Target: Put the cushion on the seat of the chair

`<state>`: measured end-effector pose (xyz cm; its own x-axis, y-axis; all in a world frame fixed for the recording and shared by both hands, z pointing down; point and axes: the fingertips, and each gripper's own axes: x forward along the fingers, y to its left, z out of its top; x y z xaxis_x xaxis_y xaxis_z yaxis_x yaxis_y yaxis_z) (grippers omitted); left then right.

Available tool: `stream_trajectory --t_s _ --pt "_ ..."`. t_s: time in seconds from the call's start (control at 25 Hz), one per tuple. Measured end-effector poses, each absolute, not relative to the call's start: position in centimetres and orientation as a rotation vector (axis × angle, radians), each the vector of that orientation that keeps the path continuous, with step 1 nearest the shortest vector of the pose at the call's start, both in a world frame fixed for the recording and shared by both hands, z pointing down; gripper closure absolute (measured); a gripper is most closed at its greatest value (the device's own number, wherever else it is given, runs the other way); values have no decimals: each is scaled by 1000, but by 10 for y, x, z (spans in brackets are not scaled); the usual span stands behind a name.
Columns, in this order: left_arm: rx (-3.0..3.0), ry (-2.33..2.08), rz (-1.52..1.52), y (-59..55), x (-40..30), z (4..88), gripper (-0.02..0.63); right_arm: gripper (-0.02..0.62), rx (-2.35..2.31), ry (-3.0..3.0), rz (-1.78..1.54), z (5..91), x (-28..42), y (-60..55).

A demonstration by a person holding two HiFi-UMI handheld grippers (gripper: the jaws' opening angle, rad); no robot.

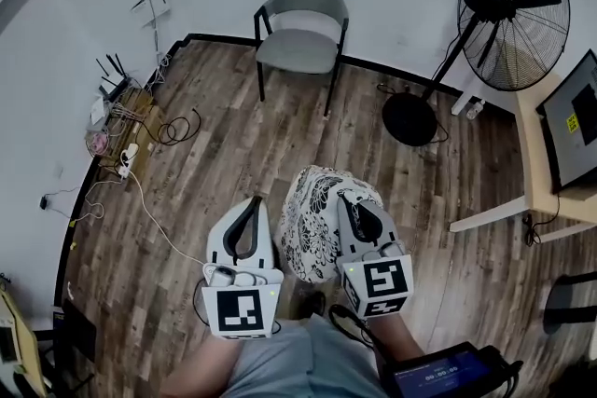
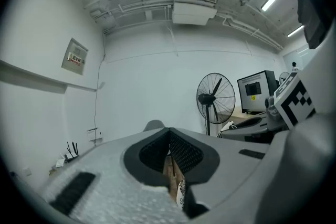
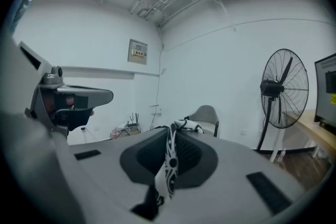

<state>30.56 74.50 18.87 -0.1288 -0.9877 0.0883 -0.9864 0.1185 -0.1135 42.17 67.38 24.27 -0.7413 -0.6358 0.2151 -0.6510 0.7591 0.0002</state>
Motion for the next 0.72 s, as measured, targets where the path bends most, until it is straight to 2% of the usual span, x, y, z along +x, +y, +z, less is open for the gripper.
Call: stream_trajectory --t_s 0.4,0.72 --pt "-2089 2369 -218 660 189 208 597 581 1048 -2703 97 261 323 590" --pt "-2103 2302 -154 594 108 181 597 581 1118 -2713 38 233 242 519"
